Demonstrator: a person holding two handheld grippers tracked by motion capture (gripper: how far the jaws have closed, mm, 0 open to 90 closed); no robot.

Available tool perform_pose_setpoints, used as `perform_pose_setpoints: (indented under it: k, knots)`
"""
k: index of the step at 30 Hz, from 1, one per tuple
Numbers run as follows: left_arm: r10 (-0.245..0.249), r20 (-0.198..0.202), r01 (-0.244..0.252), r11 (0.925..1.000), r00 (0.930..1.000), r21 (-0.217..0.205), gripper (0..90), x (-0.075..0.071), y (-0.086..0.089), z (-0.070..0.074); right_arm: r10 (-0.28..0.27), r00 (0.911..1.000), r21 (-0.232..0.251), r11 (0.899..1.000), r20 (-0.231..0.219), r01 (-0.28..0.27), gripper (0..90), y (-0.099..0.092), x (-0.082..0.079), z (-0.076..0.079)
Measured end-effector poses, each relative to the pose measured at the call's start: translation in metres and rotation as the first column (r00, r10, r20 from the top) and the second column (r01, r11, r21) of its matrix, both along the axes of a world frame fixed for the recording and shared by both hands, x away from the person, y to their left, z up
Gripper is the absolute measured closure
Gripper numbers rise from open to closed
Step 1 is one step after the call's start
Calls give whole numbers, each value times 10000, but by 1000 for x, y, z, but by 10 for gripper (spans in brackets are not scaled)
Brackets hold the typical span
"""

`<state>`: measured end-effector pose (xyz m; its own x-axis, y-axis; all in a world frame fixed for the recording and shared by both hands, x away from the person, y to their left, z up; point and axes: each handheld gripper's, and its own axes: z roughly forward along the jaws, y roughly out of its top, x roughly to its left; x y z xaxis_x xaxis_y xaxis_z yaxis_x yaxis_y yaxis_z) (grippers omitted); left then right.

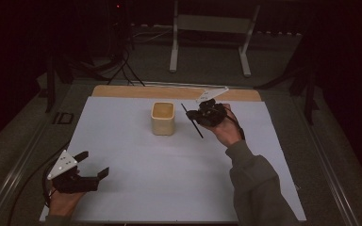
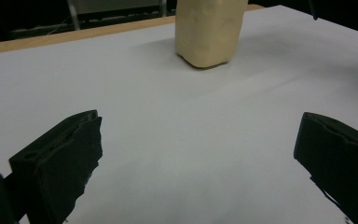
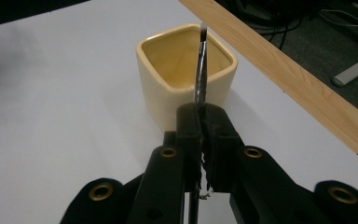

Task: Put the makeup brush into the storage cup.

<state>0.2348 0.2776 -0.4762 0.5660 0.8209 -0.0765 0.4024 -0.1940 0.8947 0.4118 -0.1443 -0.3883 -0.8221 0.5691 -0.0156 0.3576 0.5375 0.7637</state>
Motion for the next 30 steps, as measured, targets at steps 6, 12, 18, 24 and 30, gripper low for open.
perform_pose_setpoints:
  k: [6, 12, 18, 24, 30]
  knots:
    - [6, -15, -6, 10000, 10000, 7, 18, 0, 0, 0, 61, 10000, 139, 9999, -61, -60, 856, 2, 1, 1]
    - [-8, -24, 8, 10000, 10000, 10, 18, 0, 0, 0, 27, 10000, 553, 9985, -2, -27, 856, 4, 2, 4]
    - [-13, -22, 13, 10000, 10000, -2, 18, 0, 0, -1, 8, 10000, 780, 9970, 73, -14, 856, 6, 3, 7]
    - [-6, -14, 6, 10000, 10000, -21, 18, 0, 0, -1, -100, 9999, 1042, 9945, 137, 86, 855, 6, 6, 8]
    - [5, -7, -5, 10000, 10000, -36, 17, 0, 0, -1, -119, 9998, 1366, 9906, 177, 94, 855, 7, 7, 9]
